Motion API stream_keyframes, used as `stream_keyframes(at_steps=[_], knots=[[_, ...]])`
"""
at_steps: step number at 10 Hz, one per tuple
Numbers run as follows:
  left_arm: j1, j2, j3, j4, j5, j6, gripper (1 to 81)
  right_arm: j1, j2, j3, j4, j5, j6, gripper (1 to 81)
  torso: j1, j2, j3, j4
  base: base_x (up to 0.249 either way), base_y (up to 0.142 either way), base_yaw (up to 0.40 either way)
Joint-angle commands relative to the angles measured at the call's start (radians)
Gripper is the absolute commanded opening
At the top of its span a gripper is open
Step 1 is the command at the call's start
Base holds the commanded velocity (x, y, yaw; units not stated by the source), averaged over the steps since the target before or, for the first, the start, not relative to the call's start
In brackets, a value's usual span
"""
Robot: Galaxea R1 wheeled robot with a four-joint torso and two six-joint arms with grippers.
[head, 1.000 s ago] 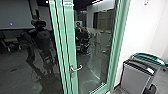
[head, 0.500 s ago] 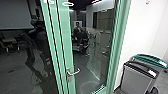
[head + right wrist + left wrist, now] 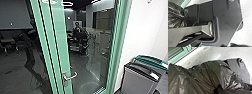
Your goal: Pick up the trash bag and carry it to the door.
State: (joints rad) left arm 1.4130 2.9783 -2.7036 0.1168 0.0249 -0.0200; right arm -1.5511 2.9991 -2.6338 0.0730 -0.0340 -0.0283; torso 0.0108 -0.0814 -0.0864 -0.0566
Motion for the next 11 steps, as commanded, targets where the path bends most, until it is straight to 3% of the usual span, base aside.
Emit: stream_keyframes(at_steps=[1,7,11], knots=[[-0.058,-0.005,0.001,0.009,0.049,0.006,1.0,0.045,0.003,0.003,-0.005,-0.064,-0.004,81.1,0.0,0.0,0.0,0.0,0.116,0.0,0.0],[-0.058,-0.005,0.001,0.009,0.049,0.006,1.0,0.044,0.003,0.003,-0.005,-0.064,-0.004,81.1,0.0,0.0,0.0,0.0,0.098,0.0,0.0],[-0.055,-0.005,0.001,0.006,0.047,0.006,1.0,0.044,0.003,0.003,-0.005,-0.064,-0.004,81.1,0.001,0.0,0.0,0.0,0.0,0.0,0.0]])
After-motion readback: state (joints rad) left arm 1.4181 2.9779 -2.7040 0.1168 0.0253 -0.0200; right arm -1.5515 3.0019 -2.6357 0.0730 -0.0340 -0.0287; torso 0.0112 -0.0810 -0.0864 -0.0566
